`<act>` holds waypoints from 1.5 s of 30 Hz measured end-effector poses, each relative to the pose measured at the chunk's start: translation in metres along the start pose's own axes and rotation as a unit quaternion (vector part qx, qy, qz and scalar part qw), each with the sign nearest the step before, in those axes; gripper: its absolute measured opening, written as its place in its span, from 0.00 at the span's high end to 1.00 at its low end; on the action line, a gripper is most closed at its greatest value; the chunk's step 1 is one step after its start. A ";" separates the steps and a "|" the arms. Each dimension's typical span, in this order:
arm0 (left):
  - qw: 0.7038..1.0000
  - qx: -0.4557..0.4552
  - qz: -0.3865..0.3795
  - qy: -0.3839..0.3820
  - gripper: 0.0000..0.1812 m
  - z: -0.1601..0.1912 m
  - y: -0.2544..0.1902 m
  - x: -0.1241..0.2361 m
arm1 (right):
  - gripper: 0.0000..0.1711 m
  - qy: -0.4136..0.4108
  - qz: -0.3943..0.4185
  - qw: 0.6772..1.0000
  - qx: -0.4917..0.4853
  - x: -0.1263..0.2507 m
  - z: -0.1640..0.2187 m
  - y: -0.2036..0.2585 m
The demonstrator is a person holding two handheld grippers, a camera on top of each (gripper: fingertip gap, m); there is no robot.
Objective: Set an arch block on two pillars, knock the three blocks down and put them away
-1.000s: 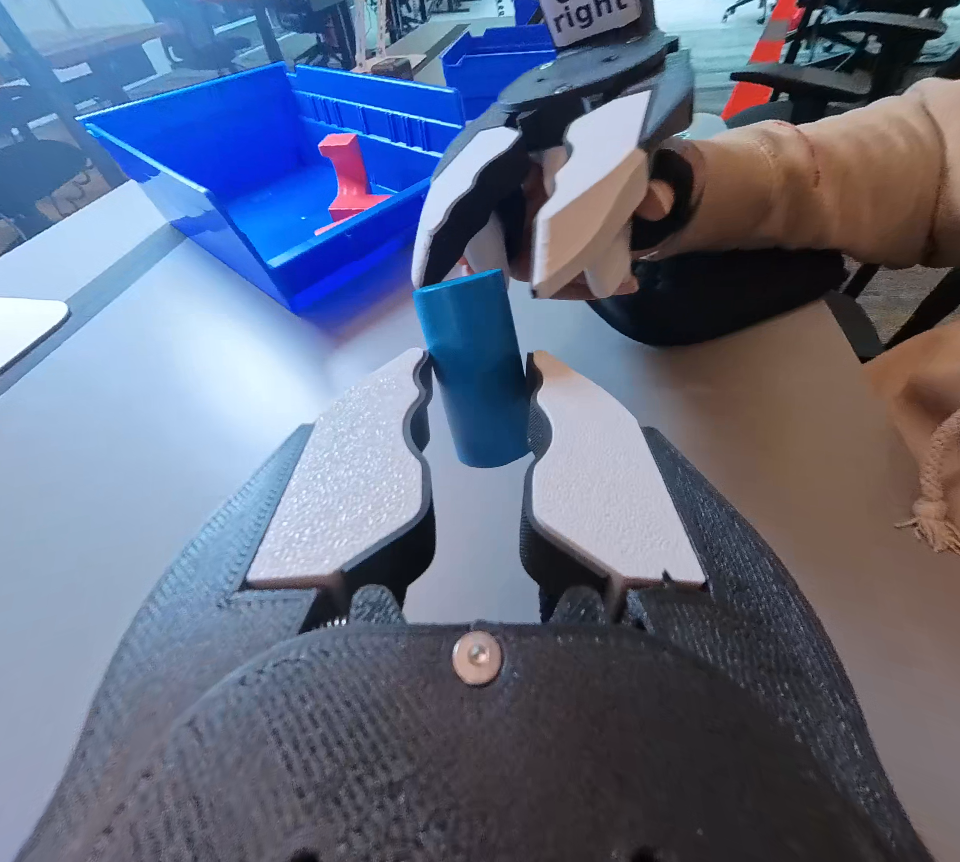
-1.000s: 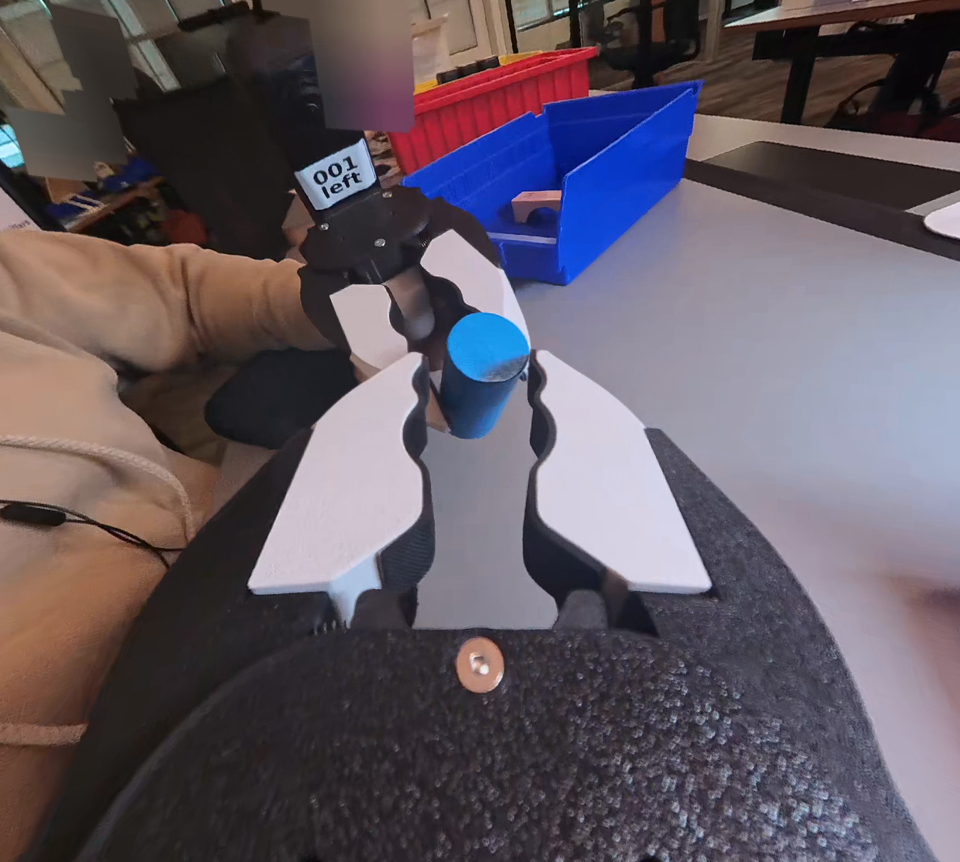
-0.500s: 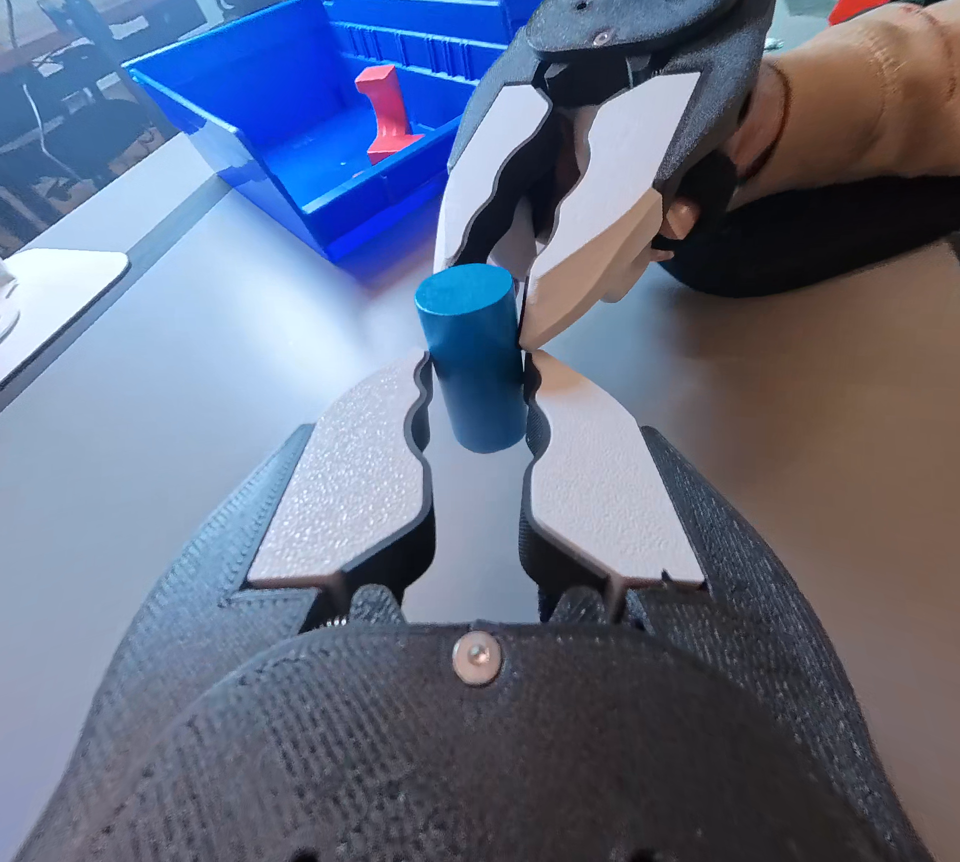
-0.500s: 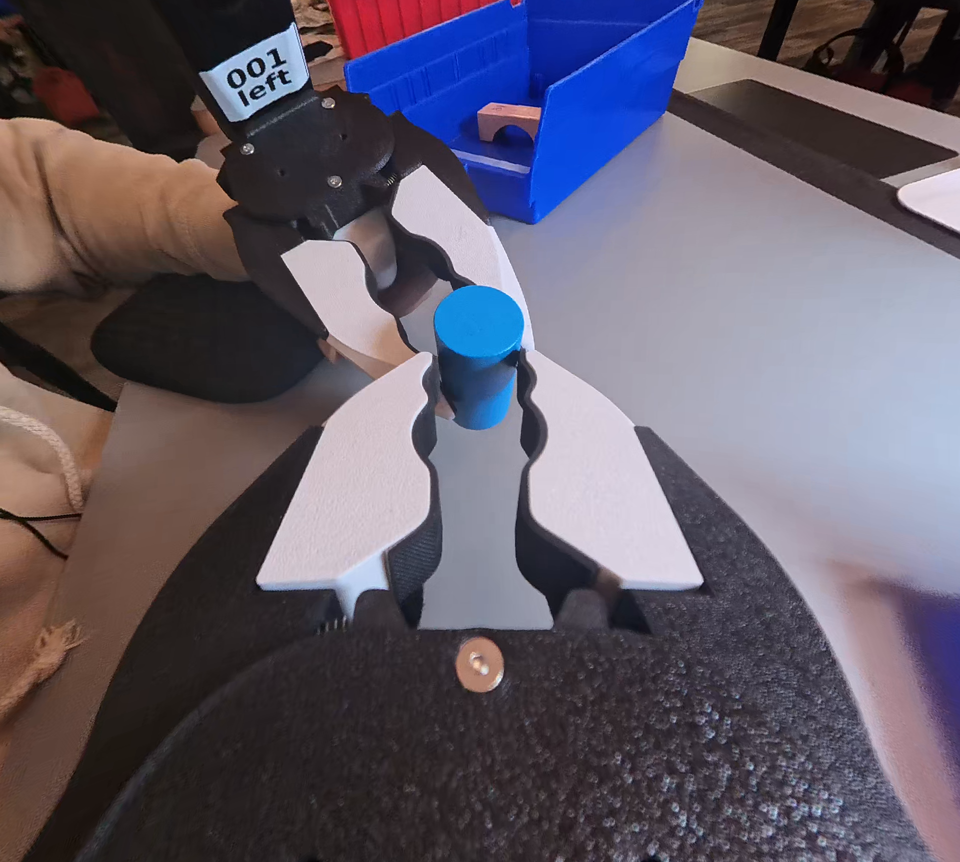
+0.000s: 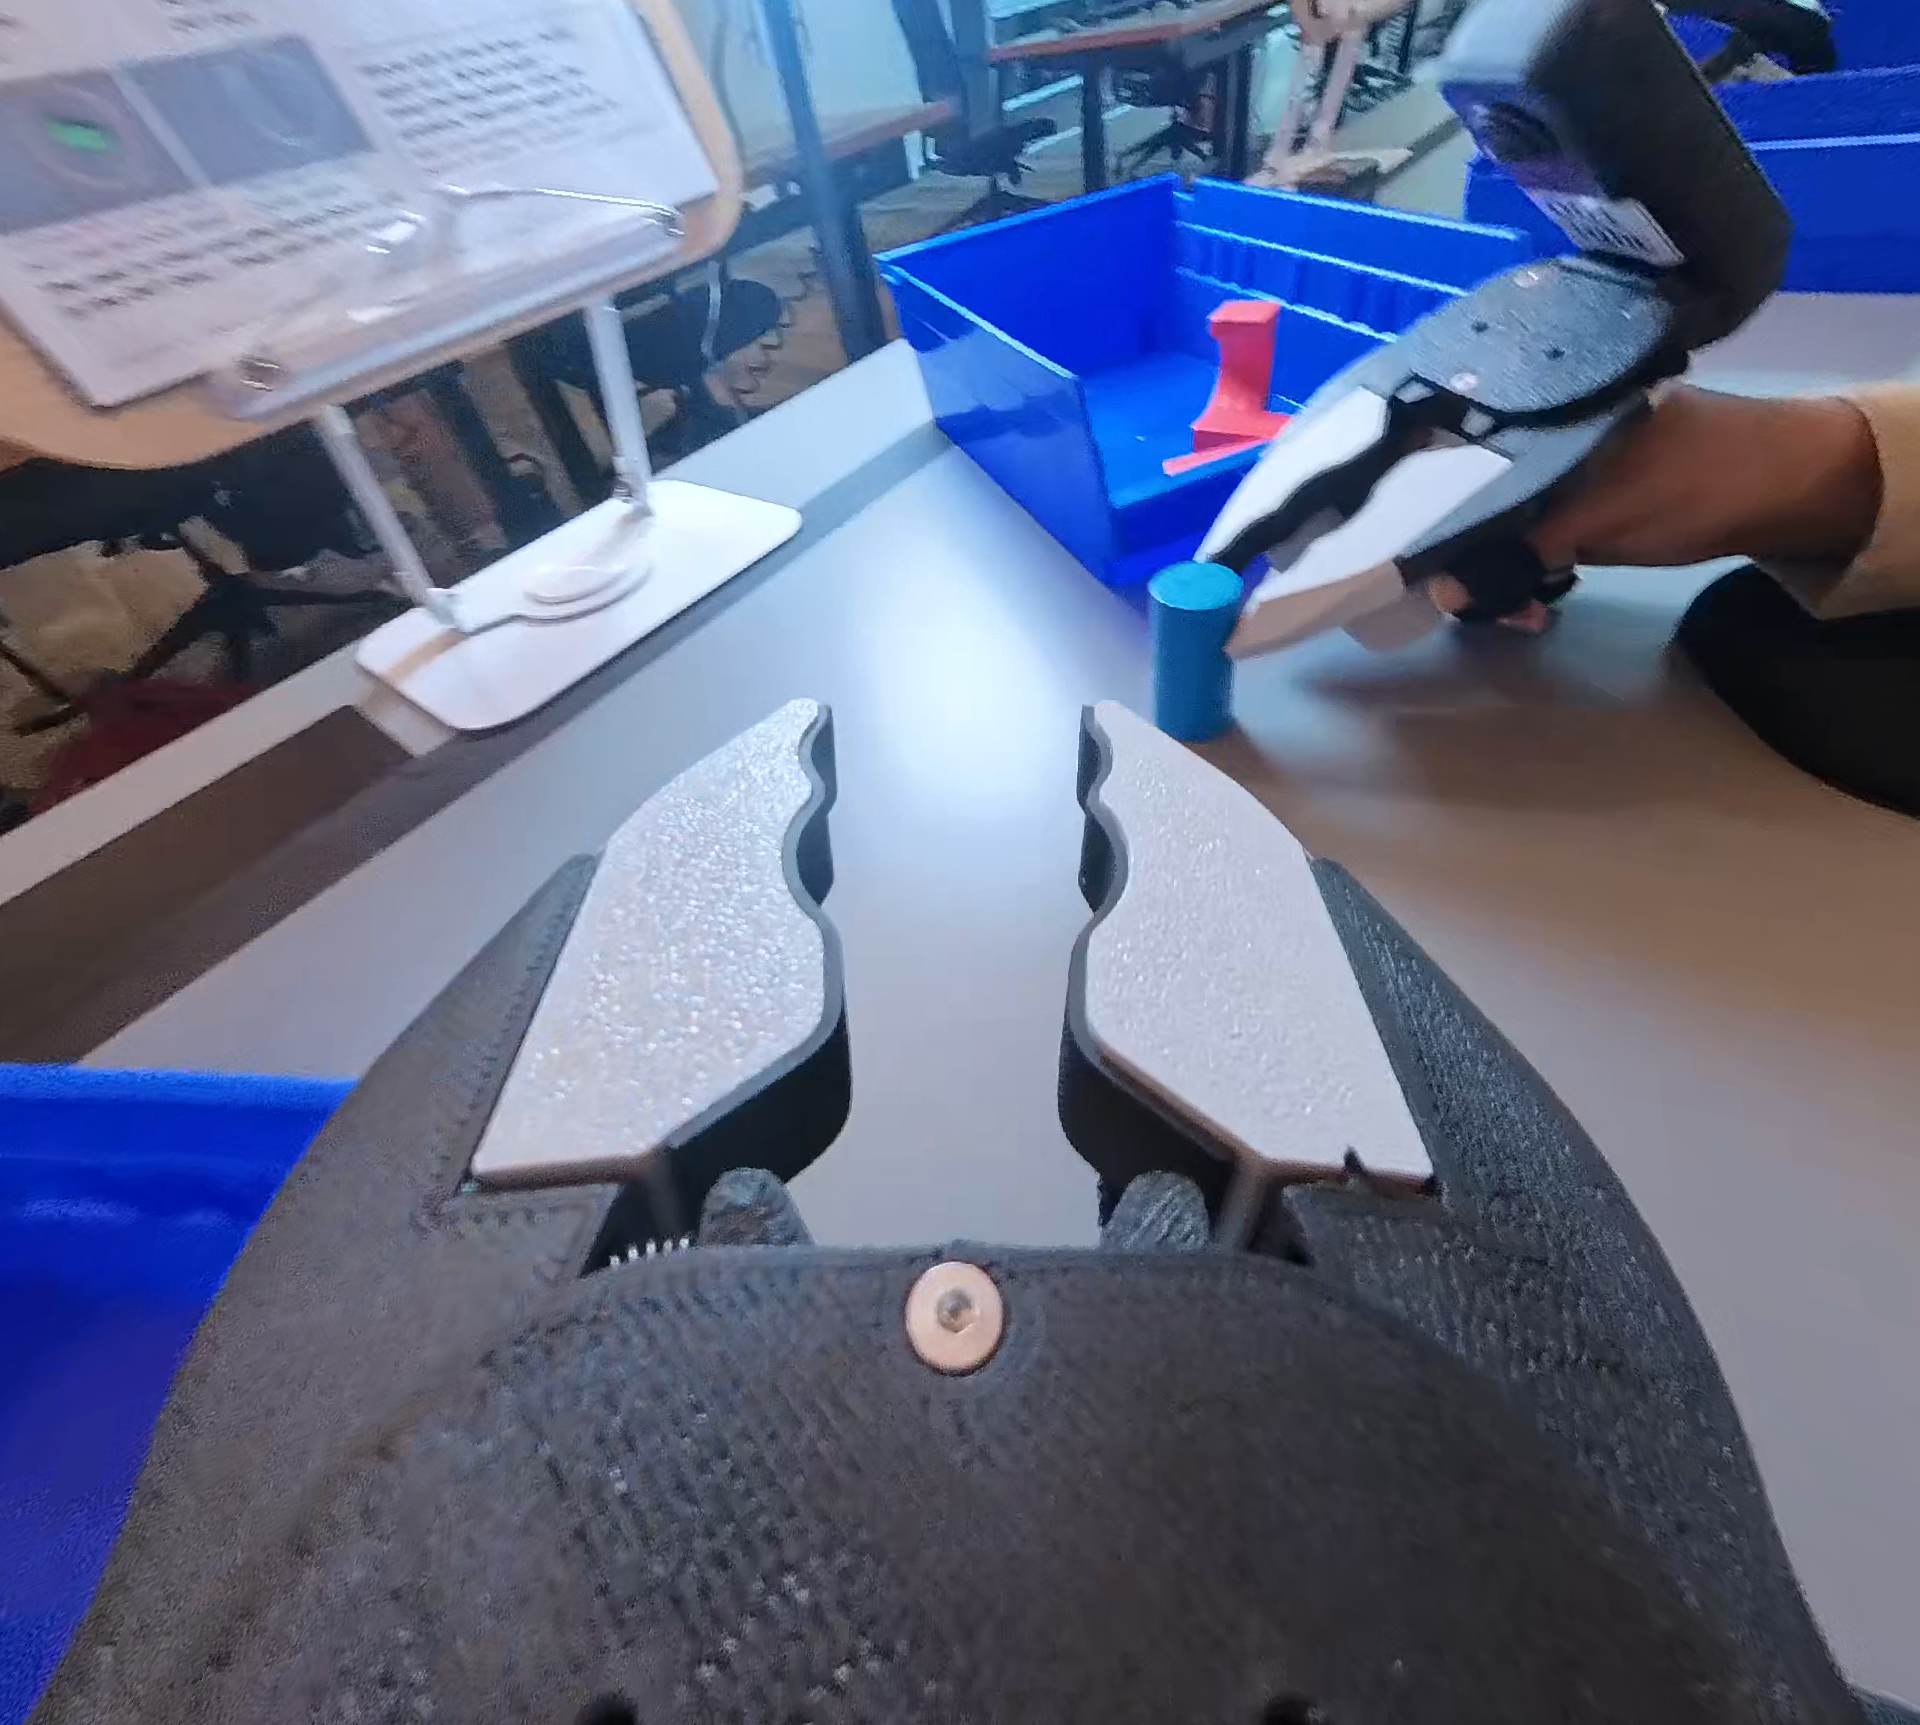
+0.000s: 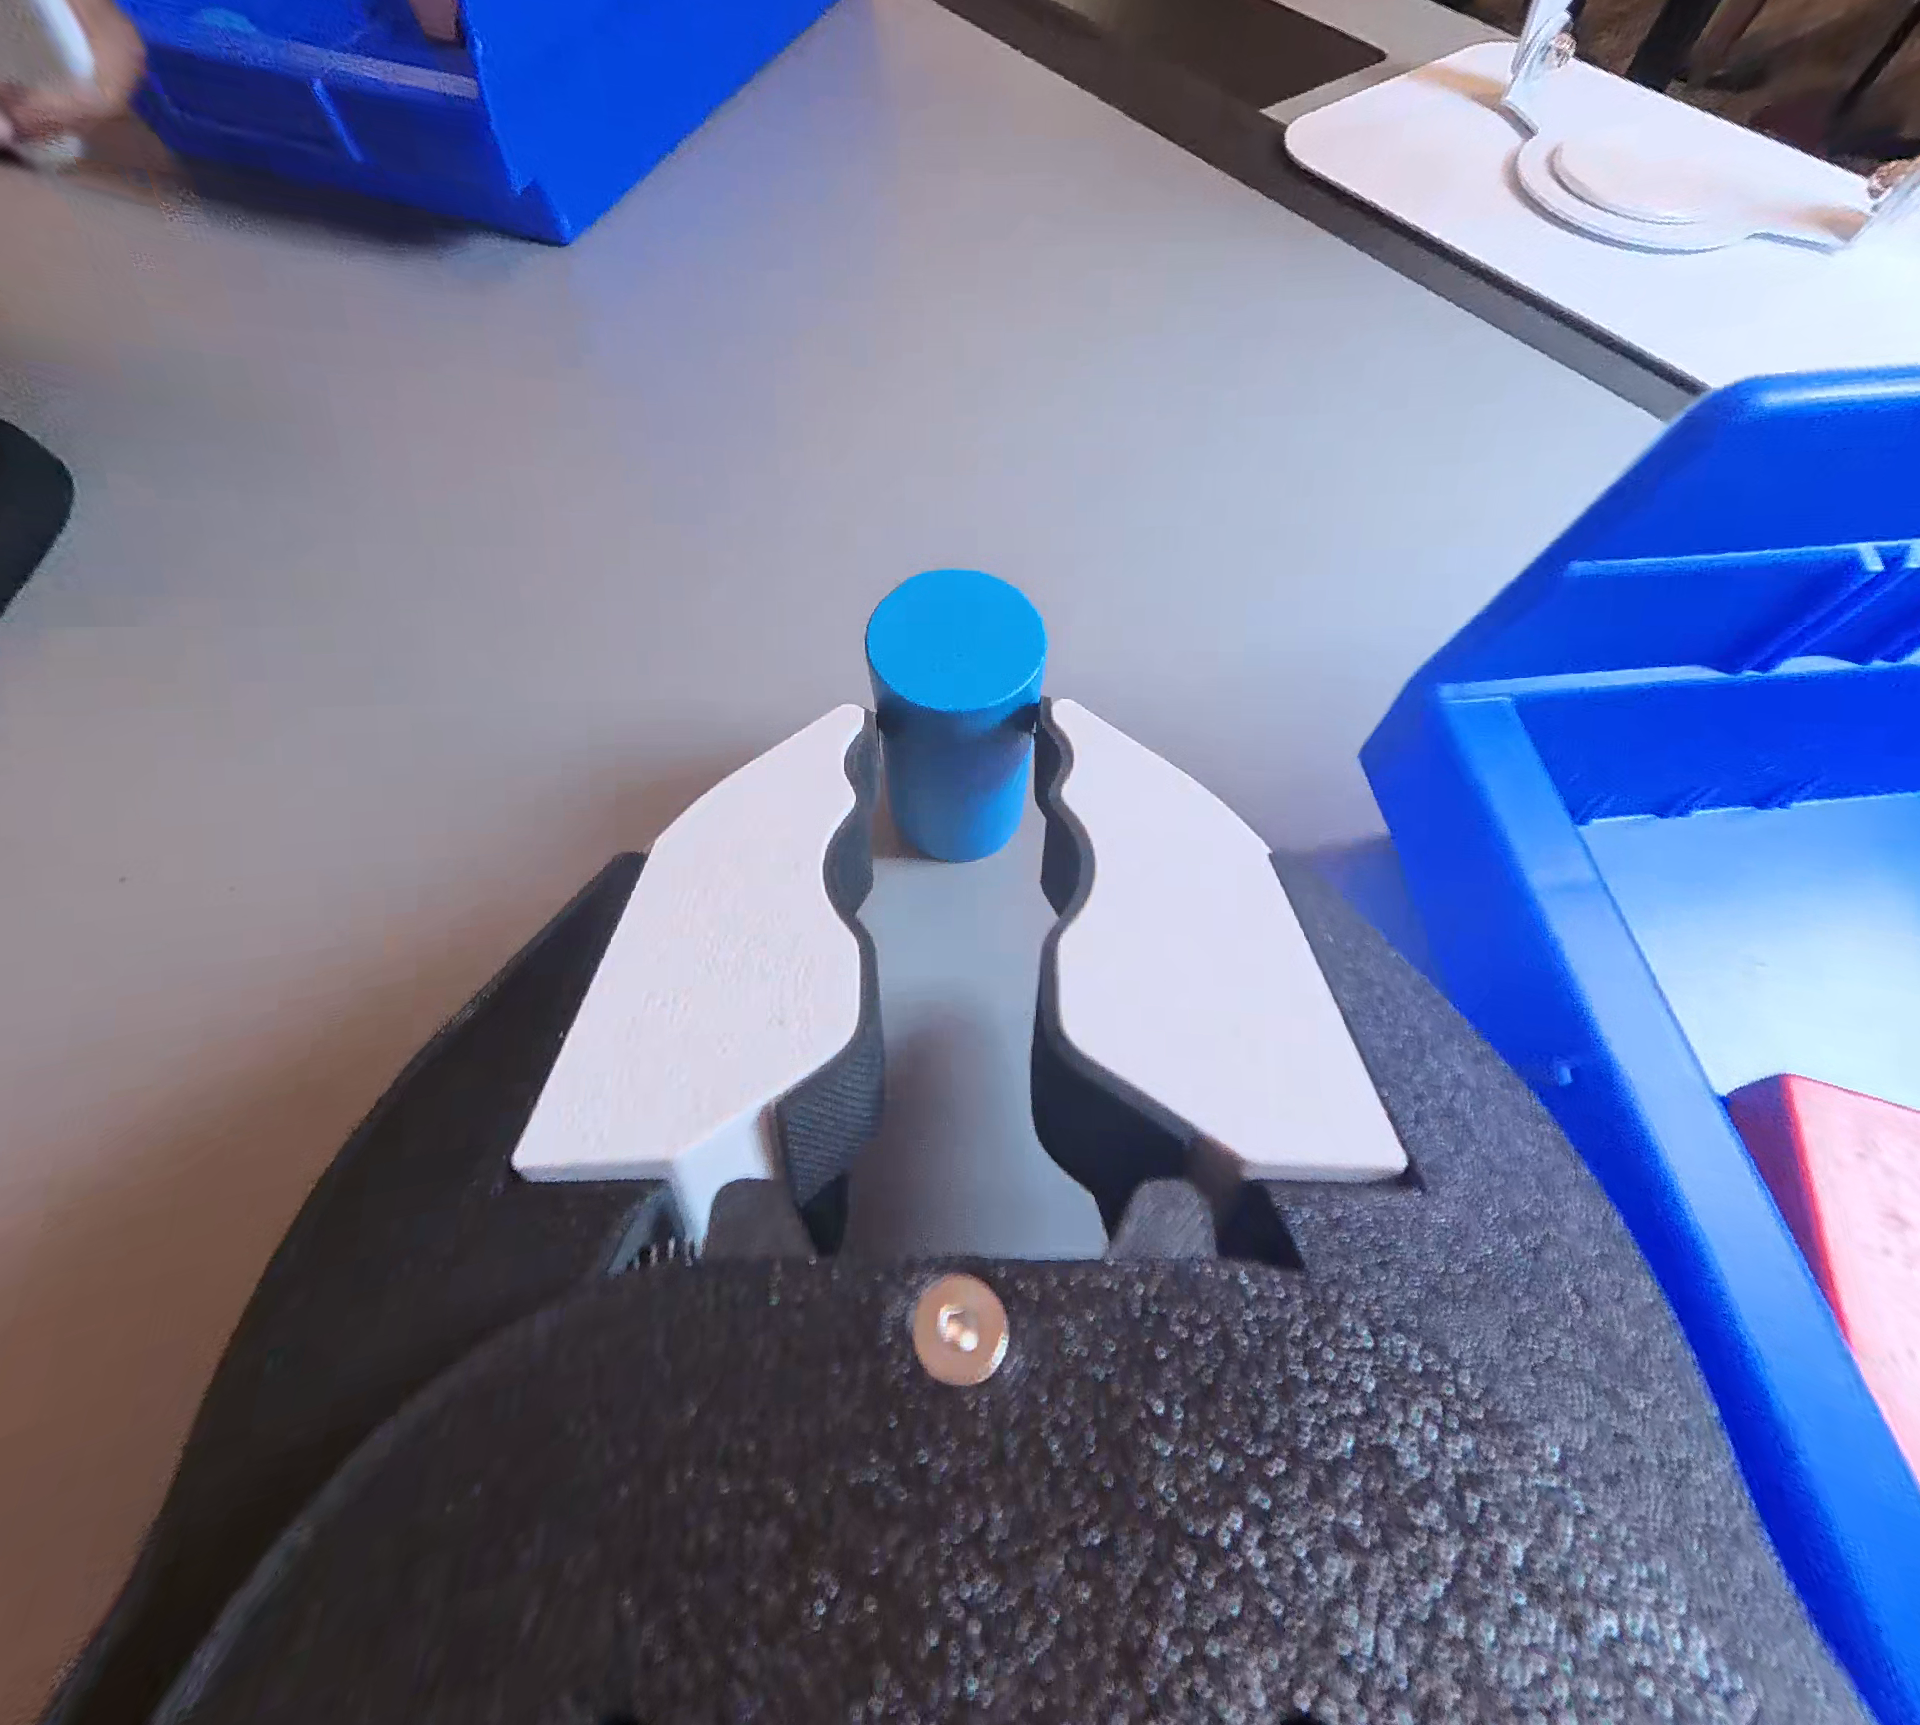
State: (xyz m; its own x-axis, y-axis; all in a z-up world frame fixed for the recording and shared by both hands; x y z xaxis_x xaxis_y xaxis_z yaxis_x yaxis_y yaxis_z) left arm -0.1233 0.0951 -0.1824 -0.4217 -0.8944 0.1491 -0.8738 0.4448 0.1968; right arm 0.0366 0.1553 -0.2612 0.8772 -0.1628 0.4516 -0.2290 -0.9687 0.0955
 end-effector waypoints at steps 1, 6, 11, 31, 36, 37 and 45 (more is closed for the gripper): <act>1.000 0.002 -0.012 -0.002 0.75 -0.005 0.012 0.005 | 0.83 0.000 0.000 1.000 0.002 -0.001 0.000 0.001; 0.994 -0.032 -0.074 0.071 0.74 -0.015 0.087 0.033 | 0.83 0.008 0.002 1.000 0.005 0.000 0.002 0.002; 0.967 -0.053 -0.034 0.247 0.73 0.017 0.137 0.056 | 0.76 0.021 0.008 1.000 0.019 -0.003 0.003 0.005; 0.765 -0.187 0.142 0.600 0.72 0.105 0.177 0.118 | 0.68 0.026 0.028 0.999 0.014 0.007 -0.002 0.005; 0.741 -0.213 0.156 0.617 0.72 0.110 0.181 0.120 | 0.68 0.012 0.041 0.999 0.025 0.024 -0.006 0.010; 0.737 -0.219 0.170 0.616 0.73 0.114 0.178 0.119 | 0.68 0.012 0.040 0.999 0.026 0.026 -0.005 0.011; 0.655 -0.249 0.217 0.680 0.77 0.153 0.167 0.126 | 0.68 0.013 0.030 0.999 0.024 0.025 -0.001 0.013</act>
State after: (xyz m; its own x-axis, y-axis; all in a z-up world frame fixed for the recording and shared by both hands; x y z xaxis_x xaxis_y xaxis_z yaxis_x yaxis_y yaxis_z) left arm -0.3595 0.0497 -0.2794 0.2968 0.0399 0.9541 -0.4127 0.9064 0.0905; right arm 0.0550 0.1385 -0.2479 0.8513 -0.2156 0.4784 -0.2594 -0.9654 0.0265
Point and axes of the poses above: each gripper's, where its closed fingertips meet, x back along the fingers, z out of its underside, y = z × x across the jaws, the point moved 2 cm from there along x, back along the fingers, and after that the axes turned 12 degrees about -z, right-handed, at the moved point
